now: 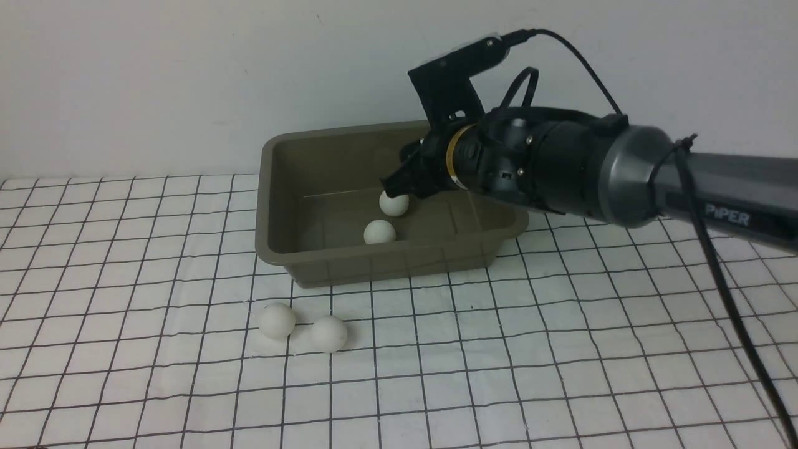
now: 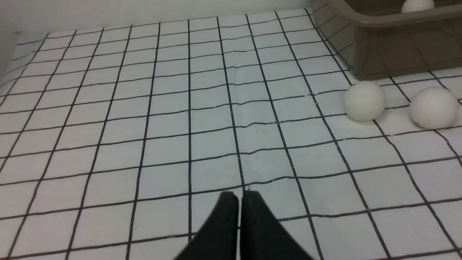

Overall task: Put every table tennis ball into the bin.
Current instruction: Use the right arm to put the table tennis ball into the box

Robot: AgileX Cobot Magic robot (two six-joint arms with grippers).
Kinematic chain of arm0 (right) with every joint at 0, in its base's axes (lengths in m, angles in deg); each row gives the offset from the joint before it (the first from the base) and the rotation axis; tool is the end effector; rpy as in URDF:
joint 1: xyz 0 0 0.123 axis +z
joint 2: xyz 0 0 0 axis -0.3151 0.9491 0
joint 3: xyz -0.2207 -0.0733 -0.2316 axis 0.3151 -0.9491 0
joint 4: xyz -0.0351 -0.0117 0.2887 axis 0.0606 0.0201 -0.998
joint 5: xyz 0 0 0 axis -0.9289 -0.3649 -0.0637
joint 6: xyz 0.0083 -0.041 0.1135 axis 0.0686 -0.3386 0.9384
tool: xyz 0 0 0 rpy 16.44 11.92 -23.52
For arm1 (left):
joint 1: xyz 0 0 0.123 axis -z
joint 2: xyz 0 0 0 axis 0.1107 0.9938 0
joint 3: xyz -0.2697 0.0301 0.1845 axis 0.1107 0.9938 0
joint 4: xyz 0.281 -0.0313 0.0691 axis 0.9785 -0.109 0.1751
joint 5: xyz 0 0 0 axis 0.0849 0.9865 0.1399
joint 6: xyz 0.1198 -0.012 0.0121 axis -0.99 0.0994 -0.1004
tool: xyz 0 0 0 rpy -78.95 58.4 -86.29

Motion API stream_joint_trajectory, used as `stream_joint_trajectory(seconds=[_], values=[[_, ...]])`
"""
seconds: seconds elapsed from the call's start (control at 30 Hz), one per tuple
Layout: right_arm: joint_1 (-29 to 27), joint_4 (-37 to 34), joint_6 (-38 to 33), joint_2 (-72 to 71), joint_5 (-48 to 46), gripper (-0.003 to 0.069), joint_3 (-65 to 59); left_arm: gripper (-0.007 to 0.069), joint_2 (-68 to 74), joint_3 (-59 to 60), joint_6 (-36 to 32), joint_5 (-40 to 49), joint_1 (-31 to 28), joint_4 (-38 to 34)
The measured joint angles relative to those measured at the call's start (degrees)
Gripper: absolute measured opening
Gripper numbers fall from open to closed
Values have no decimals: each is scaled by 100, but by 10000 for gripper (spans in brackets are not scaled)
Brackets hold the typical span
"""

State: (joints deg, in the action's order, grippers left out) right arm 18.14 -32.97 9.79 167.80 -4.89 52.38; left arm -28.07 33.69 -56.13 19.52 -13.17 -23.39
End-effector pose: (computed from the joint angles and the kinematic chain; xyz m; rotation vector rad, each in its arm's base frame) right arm 0.4632 0.2913 0.2394 -0.4757 2.1208 -0.0123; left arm 0.0768 -0.0037 0.1606 0.0086 1.8948 0.0151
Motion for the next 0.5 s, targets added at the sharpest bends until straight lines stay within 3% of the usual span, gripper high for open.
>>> stream_joint_trajectory(seconds=[0.5], values=[[-17,6,-113,287,84,359,39,-4,0,0,0,0,0,0]])
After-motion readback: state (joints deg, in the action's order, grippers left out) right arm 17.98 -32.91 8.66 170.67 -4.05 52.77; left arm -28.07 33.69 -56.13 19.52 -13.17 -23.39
